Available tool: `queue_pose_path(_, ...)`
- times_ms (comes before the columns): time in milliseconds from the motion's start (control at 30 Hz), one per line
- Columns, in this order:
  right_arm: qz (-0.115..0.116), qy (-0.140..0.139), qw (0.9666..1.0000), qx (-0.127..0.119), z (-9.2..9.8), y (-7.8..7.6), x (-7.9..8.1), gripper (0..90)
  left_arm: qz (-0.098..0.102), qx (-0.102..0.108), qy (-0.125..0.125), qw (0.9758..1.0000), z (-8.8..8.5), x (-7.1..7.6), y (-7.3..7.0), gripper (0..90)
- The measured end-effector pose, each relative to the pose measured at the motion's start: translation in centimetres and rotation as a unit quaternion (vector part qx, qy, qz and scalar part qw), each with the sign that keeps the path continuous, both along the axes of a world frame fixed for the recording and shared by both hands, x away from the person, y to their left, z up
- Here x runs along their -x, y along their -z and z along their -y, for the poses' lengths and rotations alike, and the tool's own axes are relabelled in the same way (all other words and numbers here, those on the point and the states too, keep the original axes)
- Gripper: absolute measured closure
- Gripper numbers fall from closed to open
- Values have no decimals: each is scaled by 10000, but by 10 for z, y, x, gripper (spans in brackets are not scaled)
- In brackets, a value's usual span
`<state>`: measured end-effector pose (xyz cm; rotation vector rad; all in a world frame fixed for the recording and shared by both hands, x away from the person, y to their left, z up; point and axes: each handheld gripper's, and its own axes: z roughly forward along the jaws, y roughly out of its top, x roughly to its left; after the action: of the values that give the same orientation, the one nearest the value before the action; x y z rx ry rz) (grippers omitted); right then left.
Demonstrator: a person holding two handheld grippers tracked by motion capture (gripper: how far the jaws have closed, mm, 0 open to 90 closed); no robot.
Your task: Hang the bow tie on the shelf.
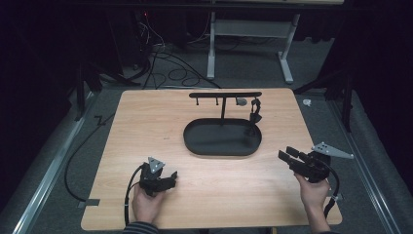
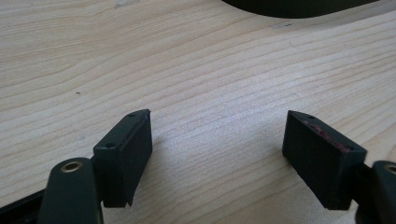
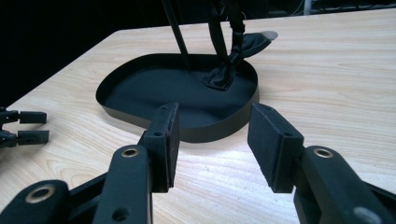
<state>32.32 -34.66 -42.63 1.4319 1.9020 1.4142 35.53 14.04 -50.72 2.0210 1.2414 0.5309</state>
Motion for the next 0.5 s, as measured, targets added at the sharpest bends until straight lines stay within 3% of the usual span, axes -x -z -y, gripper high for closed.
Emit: queue_pose_path(500, -162, -76, 9998, 63, -12, 16, -1, 553, 1, 1, 1, 10000, 0, 0, 0, 247)
